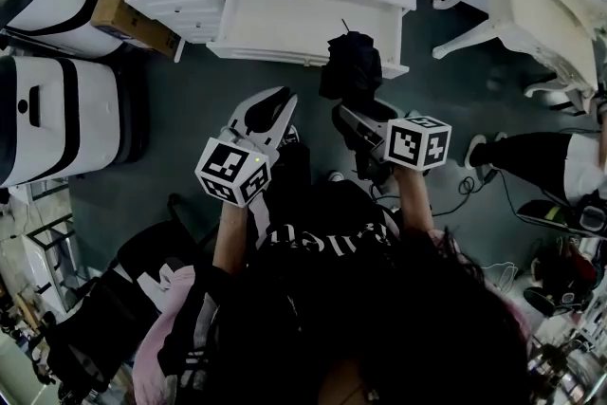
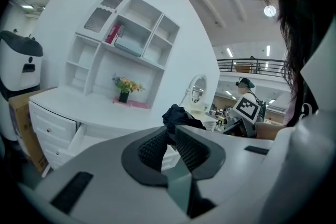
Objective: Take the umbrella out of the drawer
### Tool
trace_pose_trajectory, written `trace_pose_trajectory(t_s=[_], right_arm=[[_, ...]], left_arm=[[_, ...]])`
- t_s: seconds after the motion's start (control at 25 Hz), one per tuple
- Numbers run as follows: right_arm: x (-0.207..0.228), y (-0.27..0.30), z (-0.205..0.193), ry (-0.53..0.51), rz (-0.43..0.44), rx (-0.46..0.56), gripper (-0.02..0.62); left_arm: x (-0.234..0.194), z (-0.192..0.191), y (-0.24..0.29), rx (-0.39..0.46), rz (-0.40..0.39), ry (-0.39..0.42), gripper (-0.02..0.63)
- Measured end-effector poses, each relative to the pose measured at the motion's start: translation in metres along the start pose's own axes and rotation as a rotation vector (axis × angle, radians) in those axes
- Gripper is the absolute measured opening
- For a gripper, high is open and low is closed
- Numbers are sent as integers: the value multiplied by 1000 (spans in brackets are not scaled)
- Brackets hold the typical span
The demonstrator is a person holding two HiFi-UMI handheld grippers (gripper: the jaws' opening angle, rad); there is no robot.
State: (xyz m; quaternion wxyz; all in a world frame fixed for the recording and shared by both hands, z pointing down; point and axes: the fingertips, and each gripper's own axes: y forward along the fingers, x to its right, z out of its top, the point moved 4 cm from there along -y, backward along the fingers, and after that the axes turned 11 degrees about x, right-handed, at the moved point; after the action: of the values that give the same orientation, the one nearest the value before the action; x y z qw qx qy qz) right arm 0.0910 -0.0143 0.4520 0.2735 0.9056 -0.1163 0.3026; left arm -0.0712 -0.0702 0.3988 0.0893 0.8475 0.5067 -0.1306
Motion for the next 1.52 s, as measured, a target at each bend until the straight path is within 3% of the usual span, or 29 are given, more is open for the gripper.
trace_pose_trajectory(t_s=[0.6, 0.88, 1.52], right_arm=[[17, -140, -65, -36, 86, 14, 276], [-2, -206, -115, -80, 116, 61, 276], [-15, -217, -114, -102, 130, 67, 276]], left_arm=[[172, -53, -50, 21, 75, 12, 58], [241, -70, -101, 45, 76, 65, 58], [254, -67, -101, 32, 55, 63, 58]])
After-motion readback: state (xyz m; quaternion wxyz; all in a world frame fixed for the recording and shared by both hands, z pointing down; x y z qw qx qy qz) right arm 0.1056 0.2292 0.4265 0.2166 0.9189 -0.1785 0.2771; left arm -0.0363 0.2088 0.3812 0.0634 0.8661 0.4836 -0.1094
